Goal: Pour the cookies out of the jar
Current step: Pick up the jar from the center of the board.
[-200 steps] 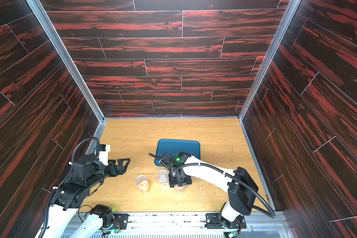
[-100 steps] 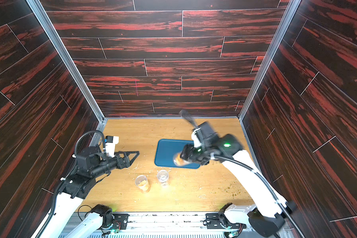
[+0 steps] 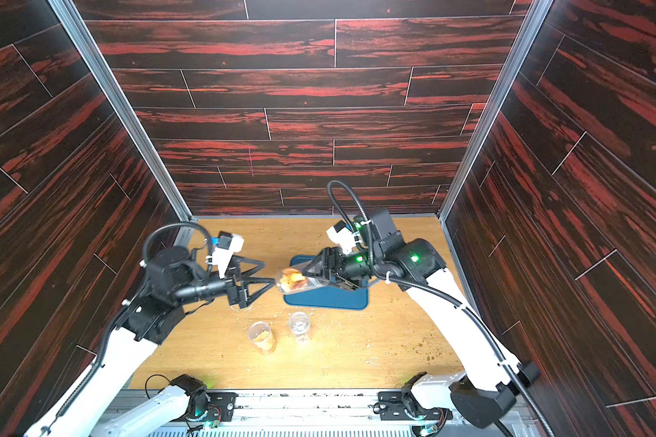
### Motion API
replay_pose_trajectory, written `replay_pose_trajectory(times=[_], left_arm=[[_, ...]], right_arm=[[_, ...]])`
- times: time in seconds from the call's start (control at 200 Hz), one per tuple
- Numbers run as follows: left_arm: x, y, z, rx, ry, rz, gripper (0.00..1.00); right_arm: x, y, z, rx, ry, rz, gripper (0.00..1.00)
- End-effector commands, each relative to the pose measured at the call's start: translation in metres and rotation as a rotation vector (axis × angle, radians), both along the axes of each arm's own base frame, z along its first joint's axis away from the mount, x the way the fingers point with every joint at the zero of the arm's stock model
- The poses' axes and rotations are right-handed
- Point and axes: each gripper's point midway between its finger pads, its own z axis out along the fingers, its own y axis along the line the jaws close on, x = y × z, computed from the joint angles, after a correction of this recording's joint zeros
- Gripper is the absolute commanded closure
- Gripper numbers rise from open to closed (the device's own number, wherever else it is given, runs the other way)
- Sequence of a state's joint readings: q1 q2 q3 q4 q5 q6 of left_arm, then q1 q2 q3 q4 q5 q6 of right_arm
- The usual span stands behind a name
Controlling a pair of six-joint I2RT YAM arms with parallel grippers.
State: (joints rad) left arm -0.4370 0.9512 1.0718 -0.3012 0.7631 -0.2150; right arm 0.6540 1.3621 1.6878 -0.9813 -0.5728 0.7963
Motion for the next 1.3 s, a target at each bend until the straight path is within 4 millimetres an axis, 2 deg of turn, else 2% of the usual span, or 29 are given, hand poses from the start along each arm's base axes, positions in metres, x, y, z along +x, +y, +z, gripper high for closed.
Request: replay_pose_trajectory(times=[0.0, 0.08, 0.195, 0.421, 0.591, 0.837, 0.977, 1.077, 1.197, 1.298], left_arm=[[-0.014, -0.011, 0.004, 0.097, -0.1, -0.088, 0.0], [-0.017, -0.016, -0.002, 0.158, -0.12, -0.113, 0.0], [-0.019, -0.022, 0.001, 0.202, -0.17, -0.138, 0.0], [-0.029, -0.024, -0.019, 0.357, -0.225, -0.211, 0.06], [-0.025, -0.025, -0.033, 0.457, -0.242, -0.202, 0.07], [-0.016, -0.036, -0.031, 0.466, -0.237, -0.185, 0.14], [-0.014, -0.036, -0.031, 0.484, -0.256, -0.177, 0.3], [-0.012, -0.035, -0.029, 0.486, -0.269, -0.167, 0.36], [-0.013, -0.034, -0.028, 0.483, -0.277, -0.165, 0.54], [-0.014, -0.033, -0.031, 0.495, -0.28, -0.167, 0.57]], right_arm=[[0.006, 0.016, 0.017, 0.081, 0.004, 0.05, 0.47], [0.008, 0.021, 0.019, 0.091, 0.008, 0.066, 0.47], [0.008, 0.027, 0.02, 0.109, 0.026, 0.094, 0.47], [-0.002, 0.033, 0.021, 0.147, 0.079, 0.173, 0.47], [-0.01, 0.029, 0.021, 0.13, 0.091, 0.195, 0.47], [-0.014, 0.028, 0.02, 0.135, 0.096, 0.194, 0.47], [-0.016, 0.026, 0.019, 0.129, 0.098, 0.192, 0.47], [-0.017, 0.025, 0.016, 0.124, 0.1, 0.19, 0.47], [-0.015, 0.026, 0.014, 0.12, 0.104, 0.186, 0.47], [-0.014, 0.026, 0.014, 0.126, 0.101, 0.184, 0.45]])
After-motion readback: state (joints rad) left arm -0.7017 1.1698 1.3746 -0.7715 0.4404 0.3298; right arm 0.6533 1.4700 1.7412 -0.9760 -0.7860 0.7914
